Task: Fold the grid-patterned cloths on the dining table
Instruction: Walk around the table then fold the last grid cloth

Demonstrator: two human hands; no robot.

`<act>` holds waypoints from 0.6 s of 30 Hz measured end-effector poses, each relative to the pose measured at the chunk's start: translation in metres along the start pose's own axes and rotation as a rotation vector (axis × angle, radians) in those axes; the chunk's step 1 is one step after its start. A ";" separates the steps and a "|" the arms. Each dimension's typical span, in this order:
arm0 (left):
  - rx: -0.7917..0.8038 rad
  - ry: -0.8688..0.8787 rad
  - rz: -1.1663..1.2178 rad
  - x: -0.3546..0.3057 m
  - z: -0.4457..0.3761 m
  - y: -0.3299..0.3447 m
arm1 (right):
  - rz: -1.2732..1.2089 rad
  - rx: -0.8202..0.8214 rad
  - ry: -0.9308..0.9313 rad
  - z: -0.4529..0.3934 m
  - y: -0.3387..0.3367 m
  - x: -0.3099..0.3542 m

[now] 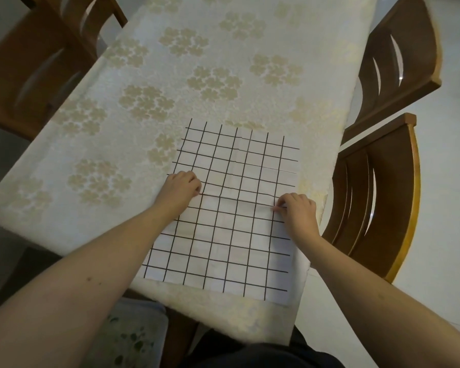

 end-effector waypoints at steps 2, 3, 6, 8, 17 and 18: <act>-0.020 -0.001 0.018 -0.001 0.001 0.000 | 0.043 -0.010 -0.008 0.002 -0.002 -0.001; -0.031 -0.007 0.028 -0.001 0.001 0.000 | 0.058 -0.014 -0.016 0.004 -0.002 -0.001; -0.020 -0.022 0.050 -0.005 0.002 0.003 | 0.062 -0.024 -0.044 0.006 -0.003 -0.001; -0.015 -0.007 0.049 -0.010 0.002 0.004 | 0.102 -0.029 -0.074 0.007 0.000 -0.002; -0.096 0.086 0.012 -0.029 -0.004 -0.002 | 0.141 -0.142 -0.146 0.015 -0.010 -0.010; -0.102 0.100 -0.001 -0.031 -0.003 -0.005 | 0.151 -0.160 -0.148 0.015 -0.014 -0.010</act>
Point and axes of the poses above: each hand's wrist, its own z-axis away from the middle knuckle, its own y-axis out of the palm, x = y × z, the point moved 5 cm from there along -z, towards the middle knuckle, and after that the axes turned 5 degrees about x, right-handed, at the moved point
